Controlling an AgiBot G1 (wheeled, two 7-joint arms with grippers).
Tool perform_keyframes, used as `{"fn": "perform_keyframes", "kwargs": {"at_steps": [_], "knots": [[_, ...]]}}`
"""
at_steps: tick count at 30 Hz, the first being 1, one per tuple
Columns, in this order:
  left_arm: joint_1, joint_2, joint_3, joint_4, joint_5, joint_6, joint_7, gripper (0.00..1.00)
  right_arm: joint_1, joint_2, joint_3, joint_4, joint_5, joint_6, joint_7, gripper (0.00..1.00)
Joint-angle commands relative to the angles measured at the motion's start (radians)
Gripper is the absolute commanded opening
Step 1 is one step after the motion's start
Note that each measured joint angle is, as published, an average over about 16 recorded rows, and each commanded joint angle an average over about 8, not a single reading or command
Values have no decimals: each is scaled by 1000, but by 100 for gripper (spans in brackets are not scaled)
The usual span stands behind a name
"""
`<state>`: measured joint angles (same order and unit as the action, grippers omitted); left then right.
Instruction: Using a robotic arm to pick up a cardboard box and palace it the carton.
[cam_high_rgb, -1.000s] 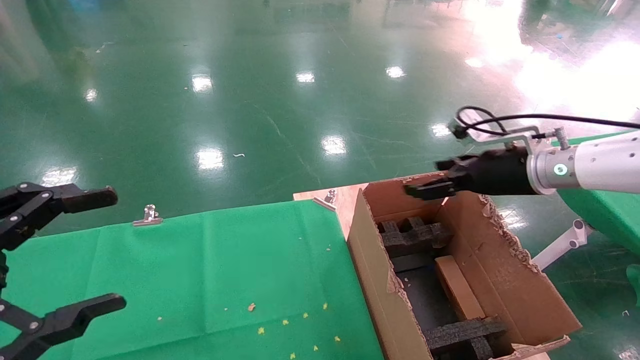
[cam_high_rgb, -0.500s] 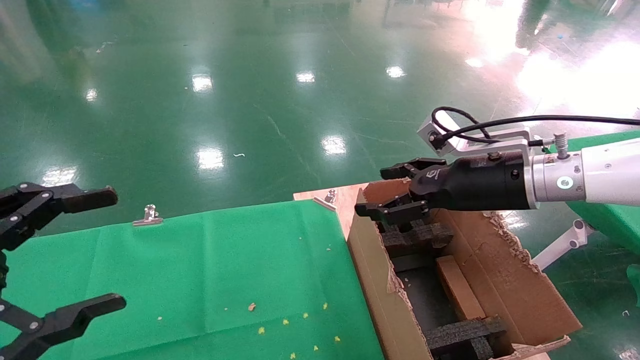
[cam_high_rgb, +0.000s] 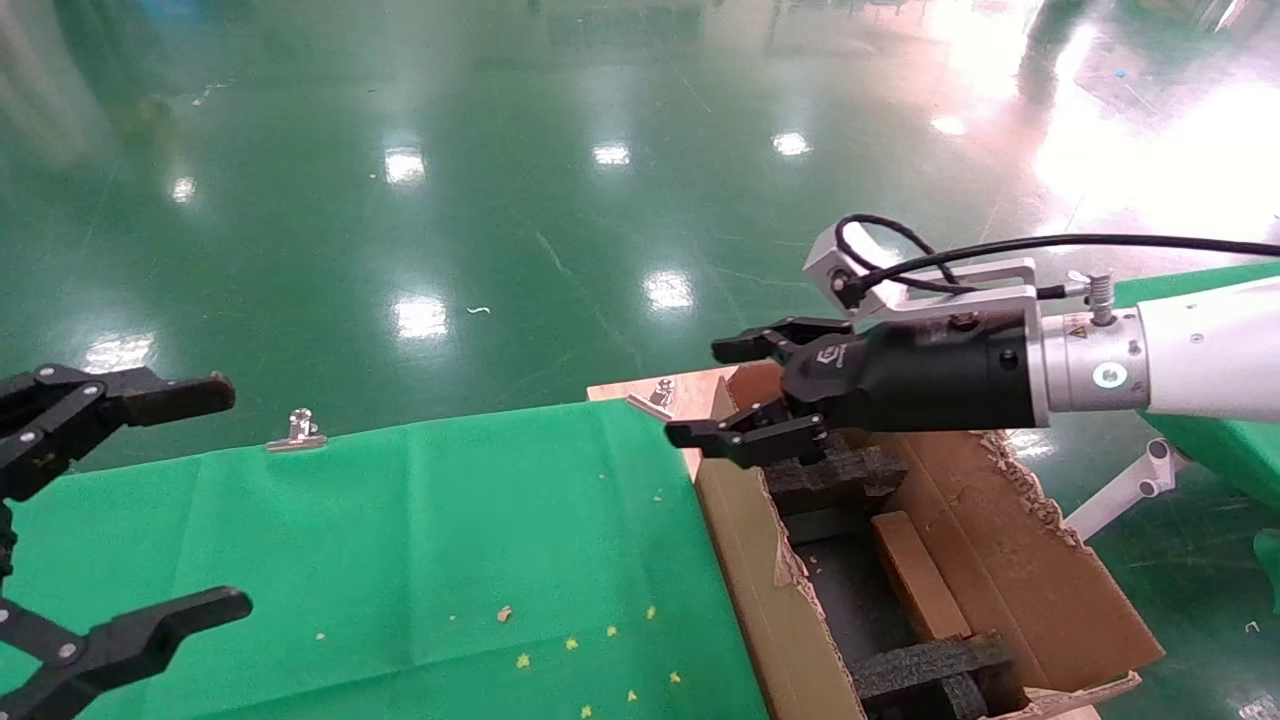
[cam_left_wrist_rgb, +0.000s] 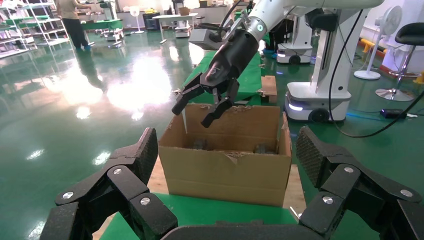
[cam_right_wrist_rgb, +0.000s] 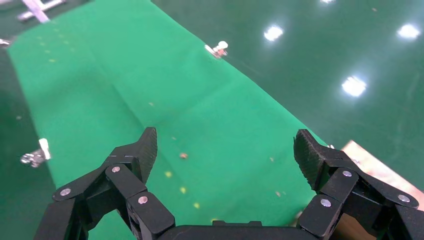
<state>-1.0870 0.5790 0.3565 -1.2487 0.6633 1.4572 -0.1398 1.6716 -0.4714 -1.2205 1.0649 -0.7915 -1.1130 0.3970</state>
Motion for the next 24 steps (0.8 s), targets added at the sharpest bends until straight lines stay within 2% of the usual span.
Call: {"fn": "perform_keyframes", "kwargs": {"at_steps": [1, 24], "knots": [[0, 0, 0, 0, 0, 0, 0, 100, -24, -6, 37, 9, 2, -15, -8, 100], [0, 0, 0, 0, 0, 0, 0, 100, -320, -75, 504, 117, 33, -205, -112, 100]]}}
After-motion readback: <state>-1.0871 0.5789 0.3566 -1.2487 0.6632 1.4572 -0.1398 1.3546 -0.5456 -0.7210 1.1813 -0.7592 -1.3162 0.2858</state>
